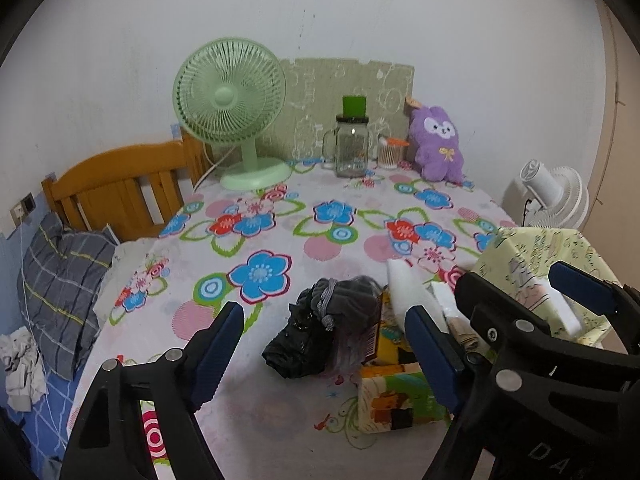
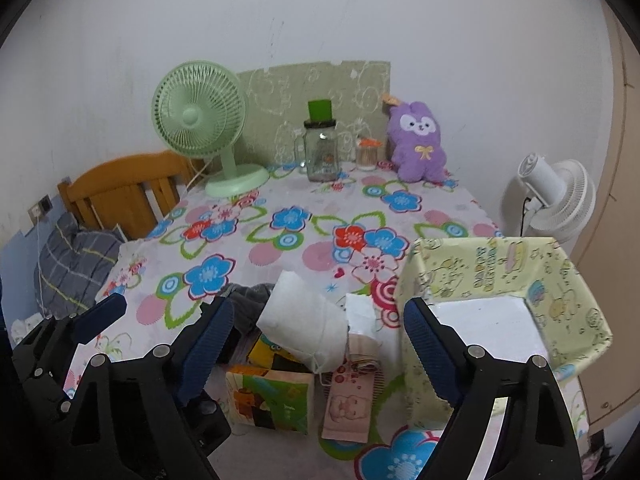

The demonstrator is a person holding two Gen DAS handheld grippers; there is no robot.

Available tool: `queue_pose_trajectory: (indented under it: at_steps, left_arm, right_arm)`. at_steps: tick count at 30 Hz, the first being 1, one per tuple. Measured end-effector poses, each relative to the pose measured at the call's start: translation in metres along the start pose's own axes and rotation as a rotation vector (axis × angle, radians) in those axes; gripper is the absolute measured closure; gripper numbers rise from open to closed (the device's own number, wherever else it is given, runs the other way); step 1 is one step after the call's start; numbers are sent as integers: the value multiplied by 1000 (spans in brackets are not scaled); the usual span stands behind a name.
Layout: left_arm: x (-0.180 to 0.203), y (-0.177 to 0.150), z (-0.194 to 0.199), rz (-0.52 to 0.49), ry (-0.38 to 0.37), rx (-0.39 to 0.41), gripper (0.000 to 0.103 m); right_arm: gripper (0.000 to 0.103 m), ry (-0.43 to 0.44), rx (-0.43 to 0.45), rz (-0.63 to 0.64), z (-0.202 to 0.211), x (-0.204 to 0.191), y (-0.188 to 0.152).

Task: Organize soft objects
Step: 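Grasp the black plastic bag with the left gripper while the right gripper grasps the white cloth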

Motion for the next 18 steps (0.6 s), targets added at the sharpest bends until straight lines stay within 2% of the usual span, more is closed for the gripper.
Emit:
queue_pose_trajectory:
  at_steps: [5, 9, 18]
  left_arm:
    - [0, 2, -21, -11, -14, -43, 19]
    - [5, 9, -32, -45, -14, -44, 19]
    - [2, 15, -63, -42, -40, -110, 19]
  right_arm:
    - [15, 2, -44, 13, -23, -7, 3]
    - [17, 5, -63, 9, -36, -9, 8]
    - [22, 4, -140, -1, -72, -10, 14]
Point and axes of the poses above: each gripper's, at about its wrist camera, not at the fingertips, and z roughly against the way its jaws point, x to its right, y to its top, the point moved 6 cm from there along -z, roughly the way its jaws point, and after that the axes turned 13 degrees about -x, right-handed, at the moved point
